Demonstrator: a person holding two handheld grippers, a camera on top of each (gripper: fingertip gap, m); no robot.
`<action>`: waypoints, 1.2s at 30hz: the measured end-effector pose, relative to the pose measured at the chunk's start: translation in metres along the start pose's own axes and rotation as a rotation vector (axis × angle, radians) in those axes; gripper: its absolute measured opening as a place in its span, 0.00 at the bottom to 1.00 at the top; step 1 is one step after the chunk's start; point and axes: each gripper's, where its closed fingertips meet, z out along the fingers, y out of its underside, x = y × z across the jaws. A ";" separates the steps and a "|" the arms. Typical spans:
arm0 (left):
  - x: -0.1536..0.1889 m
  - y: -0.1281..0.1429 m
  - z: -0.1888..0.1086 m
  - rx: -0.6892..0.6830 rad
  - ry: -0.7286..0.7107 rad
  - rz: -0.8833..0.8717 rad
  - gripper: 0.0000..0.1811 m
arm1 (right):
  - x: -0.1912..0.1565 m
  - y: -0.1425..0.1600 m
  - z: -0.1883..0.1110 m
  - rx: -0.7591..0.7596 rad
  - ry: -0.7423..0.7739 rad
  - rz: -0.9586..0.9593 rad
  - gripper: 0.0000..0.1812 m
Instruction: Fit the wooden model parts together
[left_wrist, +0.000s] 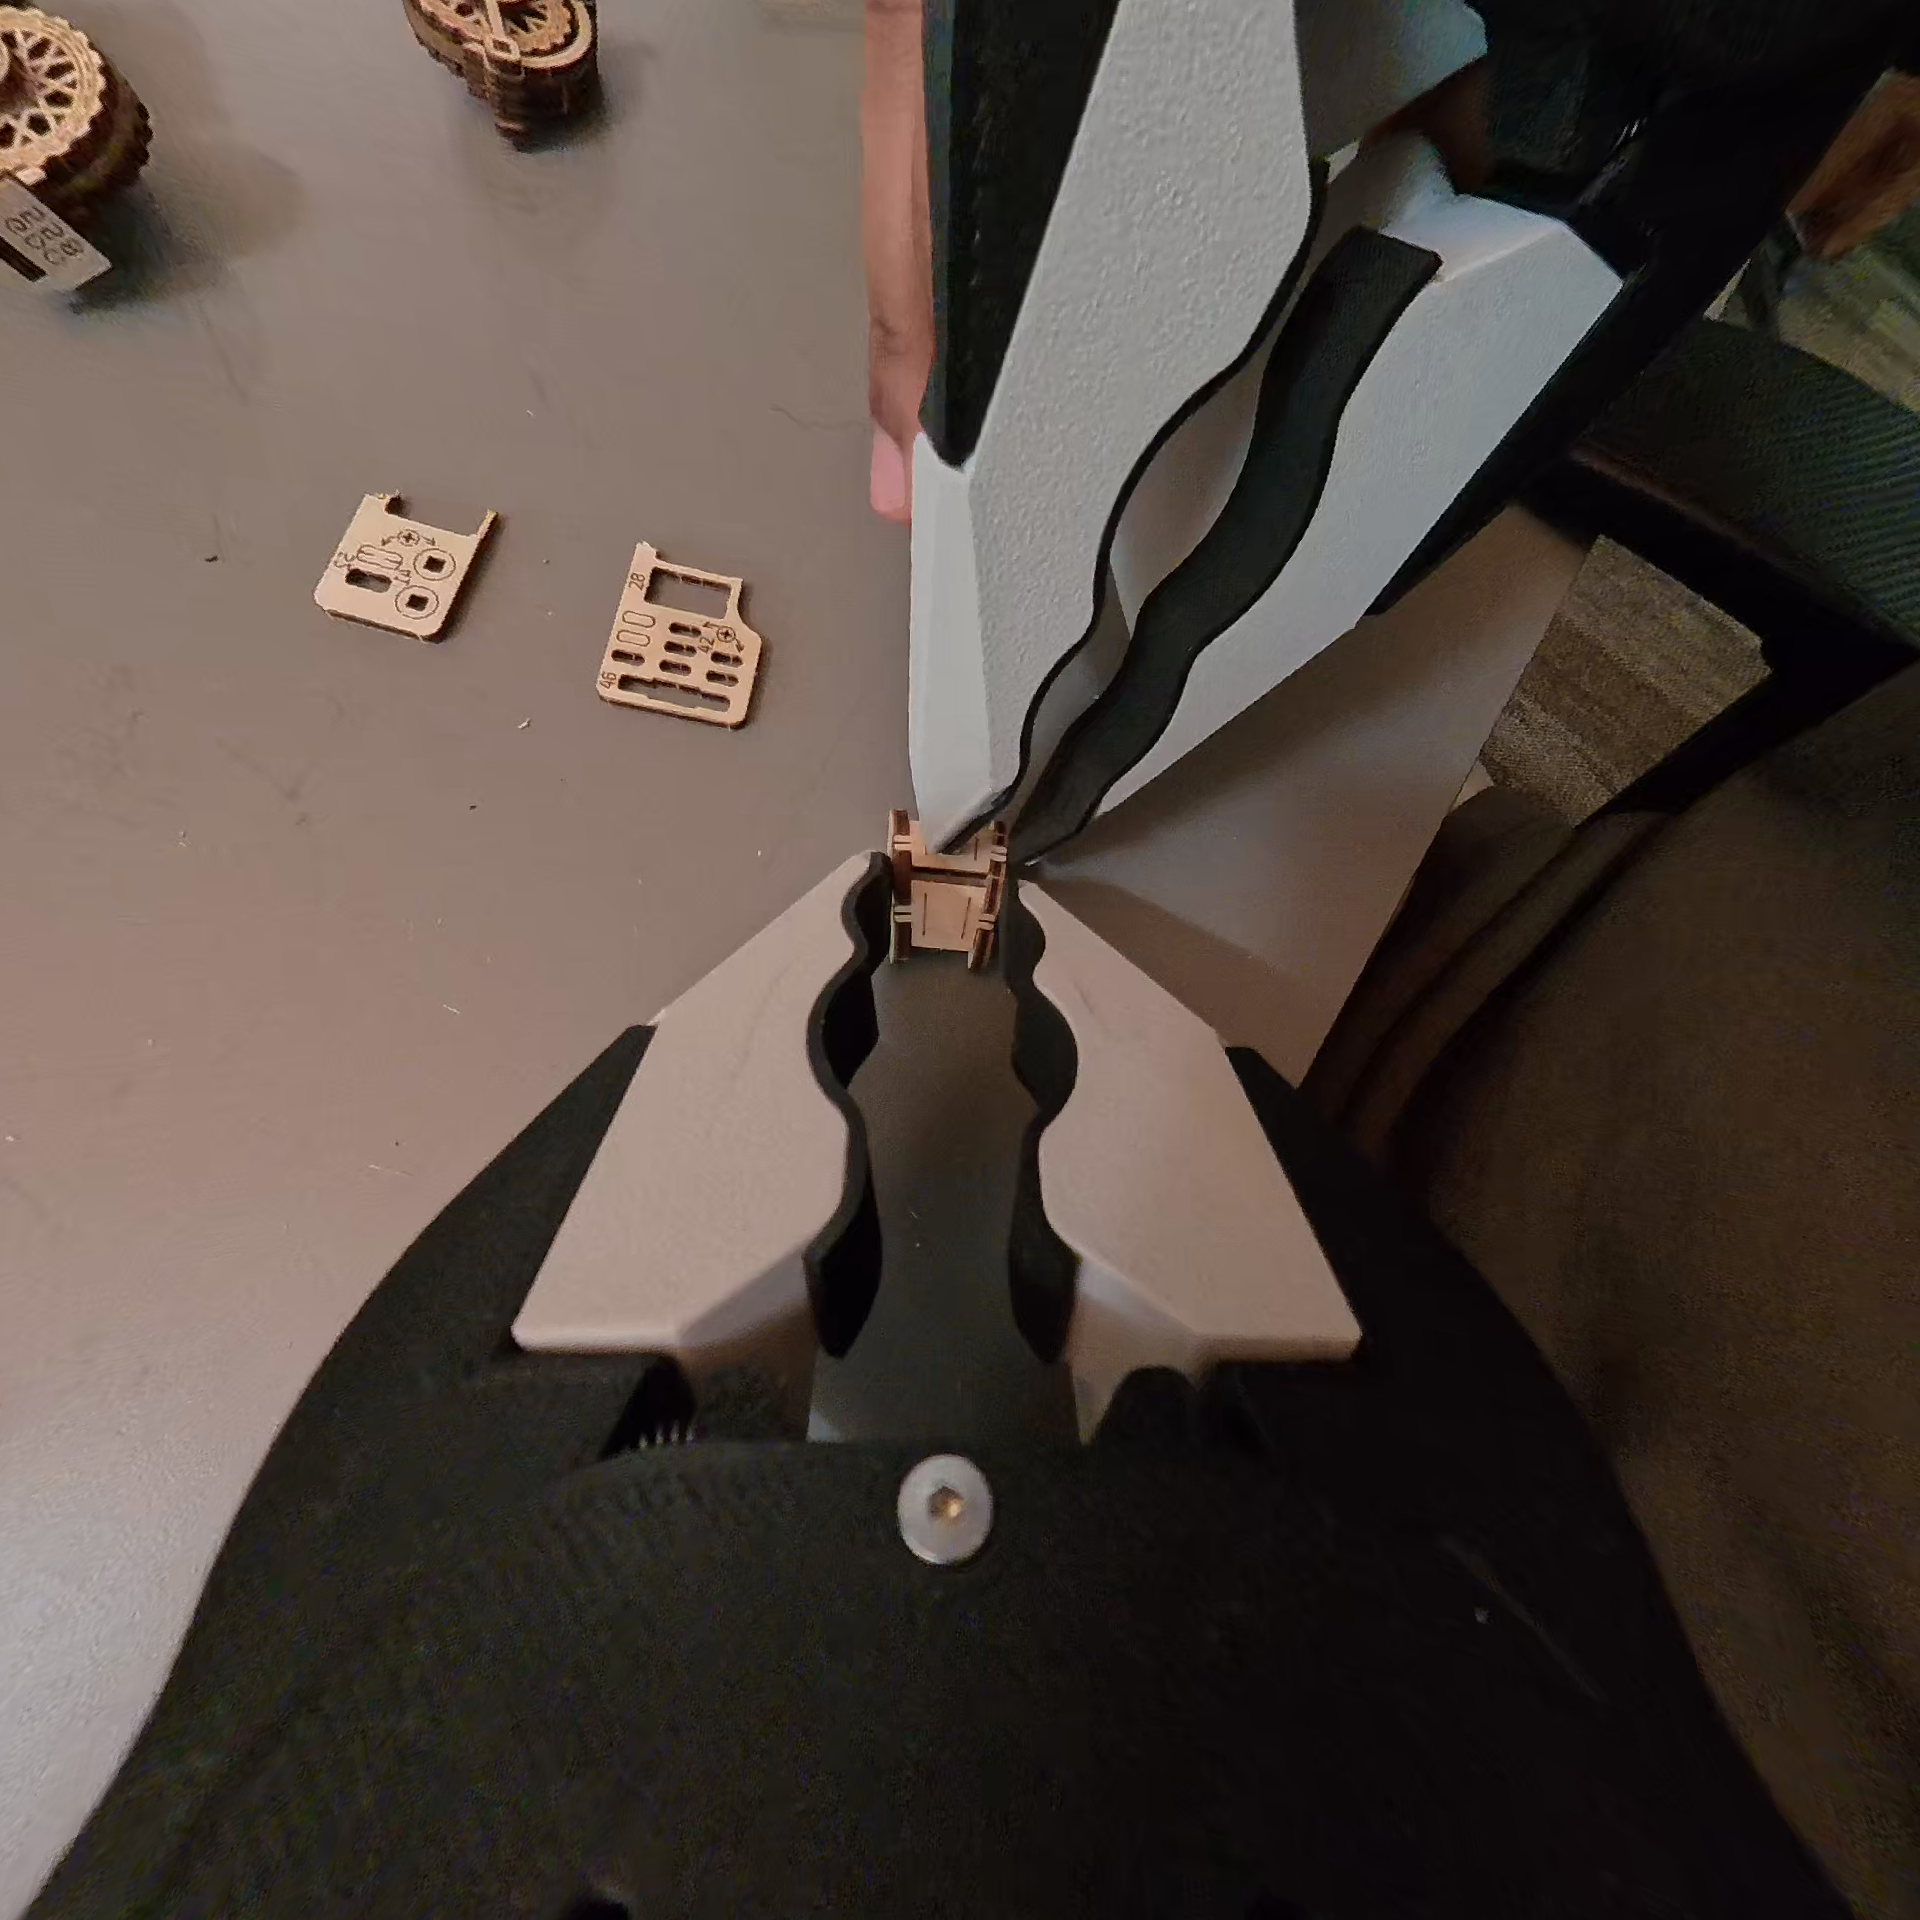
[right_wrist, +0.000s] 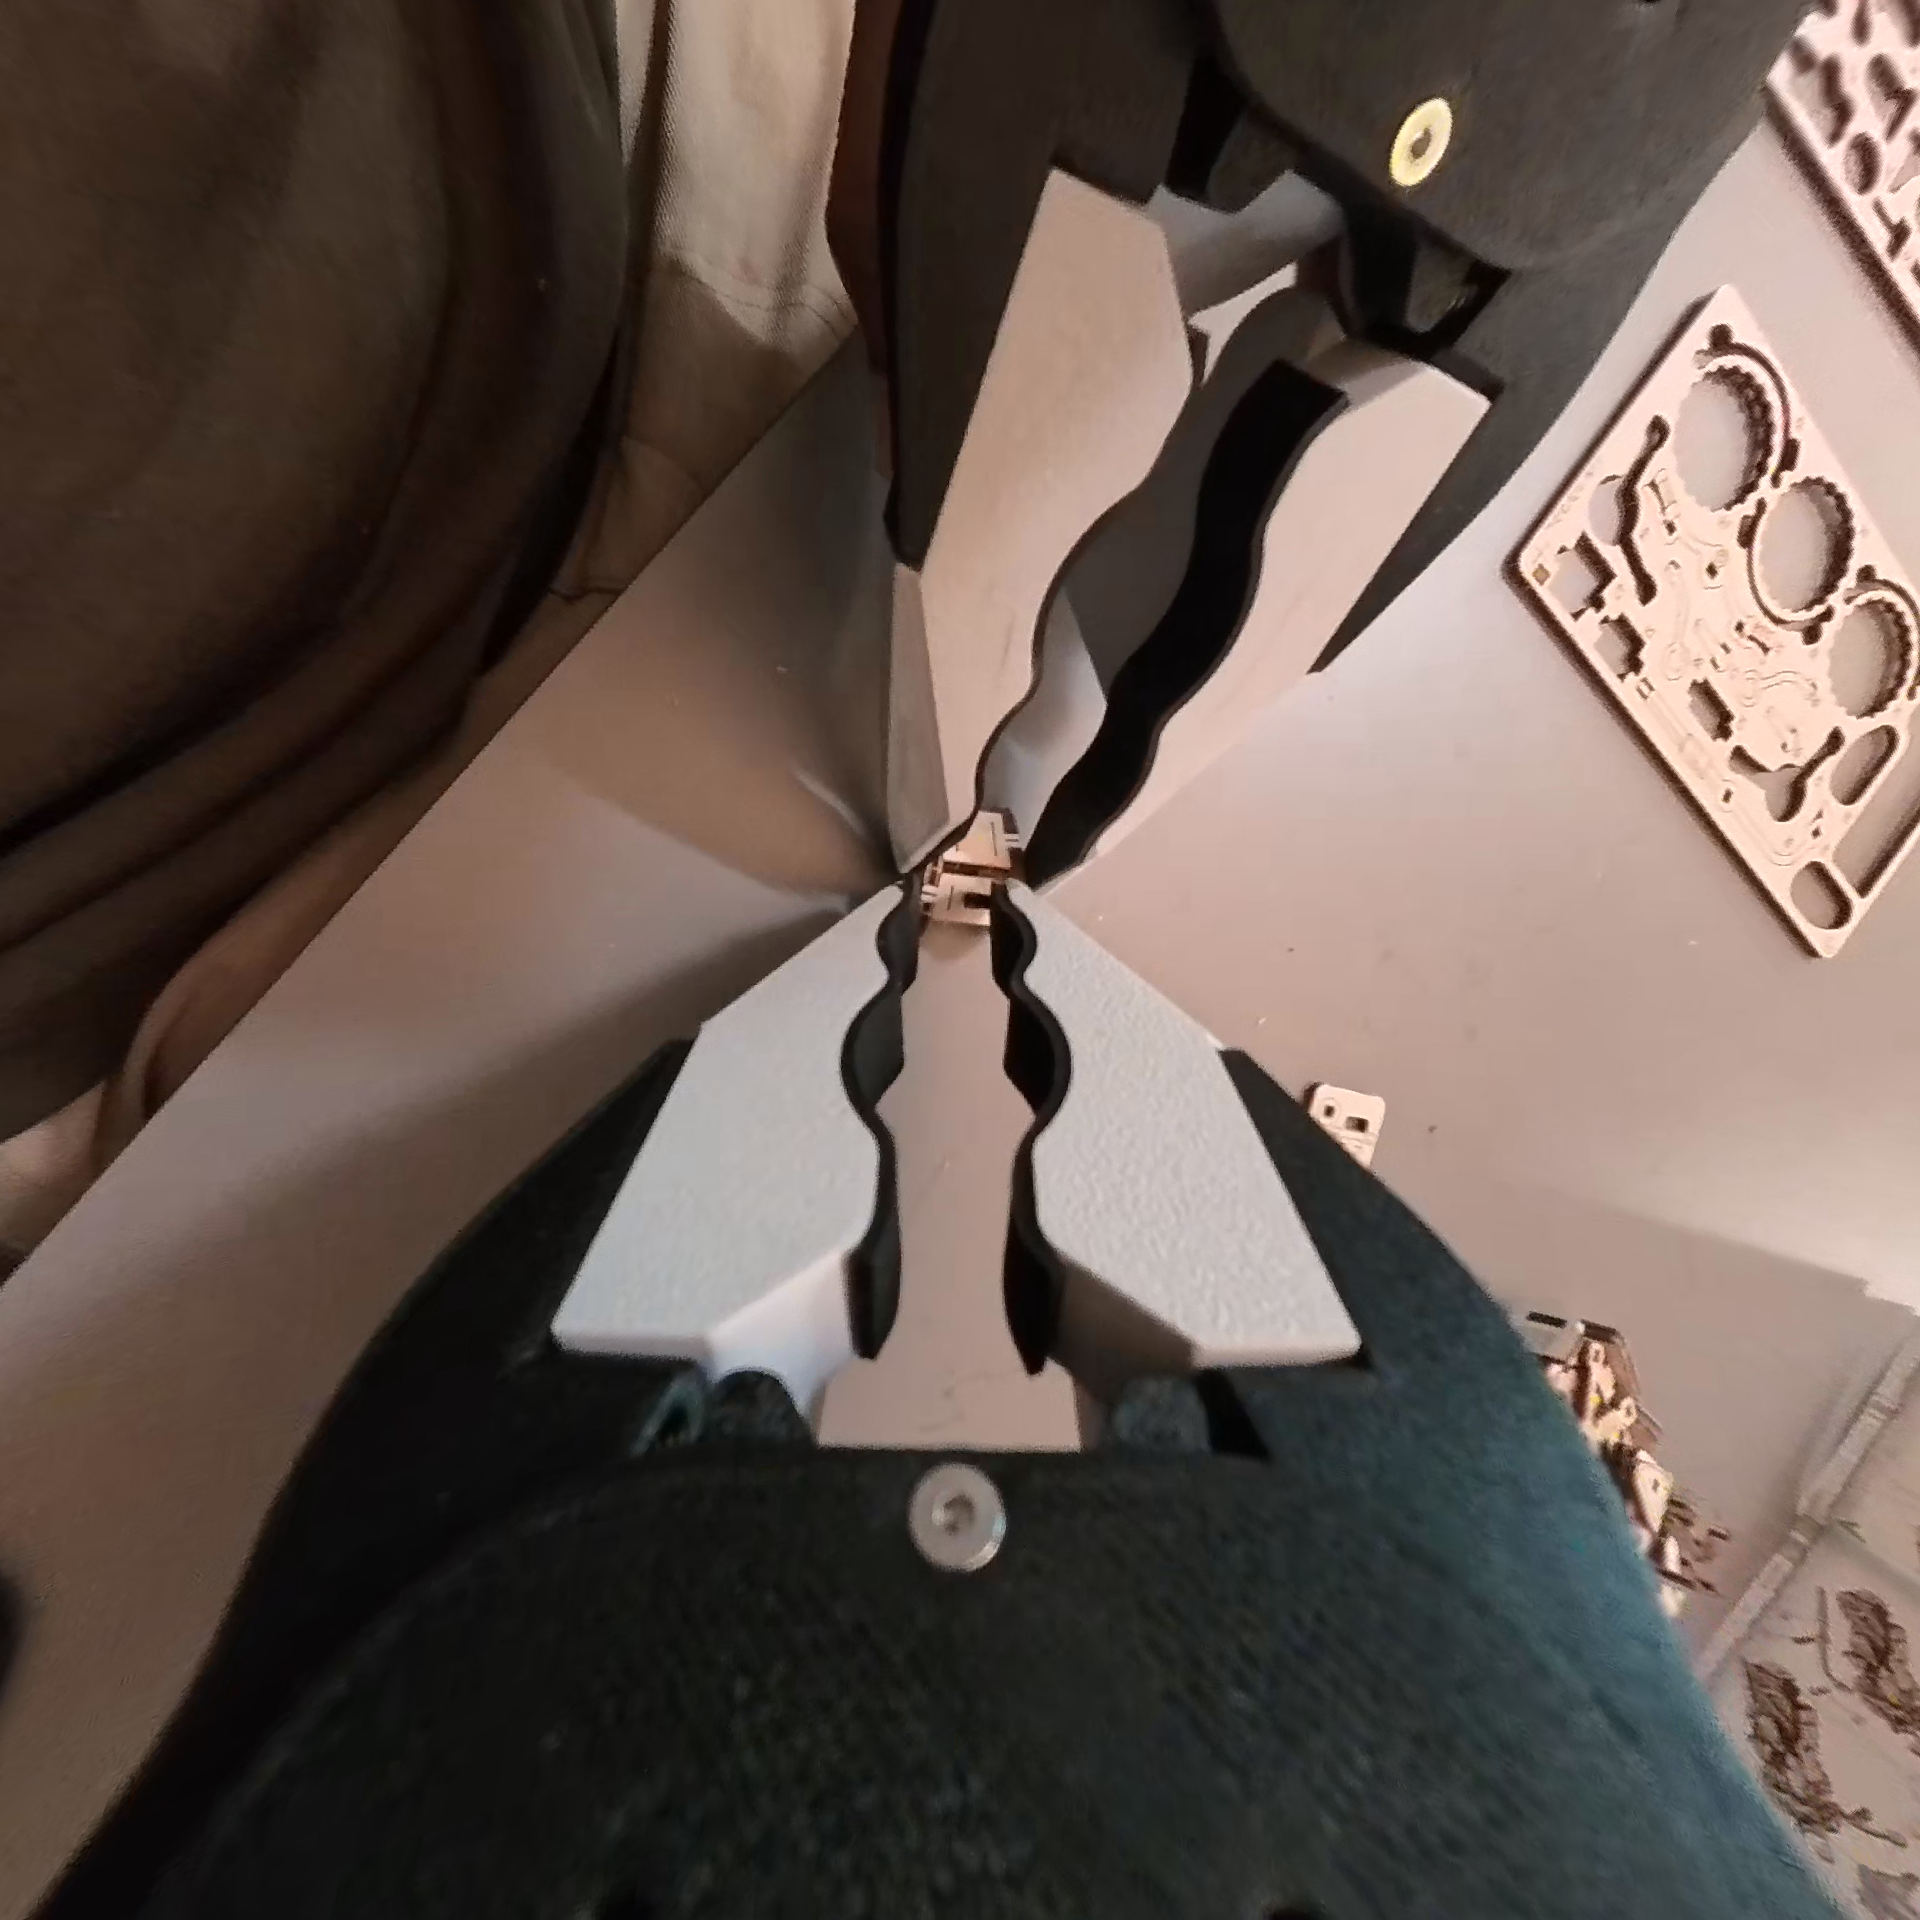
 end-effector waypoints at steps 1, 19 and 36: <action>0.000 0.000 0.000 0.000 0.000 -0.001 0.11 | 0.000 0.000 0.000 0.001 -0.001 0.003 0.07; -0.001 0.000 0.000 0.003 -0.001 -0.011 0.11 | 0.009 -0.004 -0.009 0.091 0.129 0.112 0.09; -0.005 -0.001 -0.001 0.082 -0.055 -0.082 0.11 | 0.025 -0.003 -0.029 0.543 0.566 1.153 0.00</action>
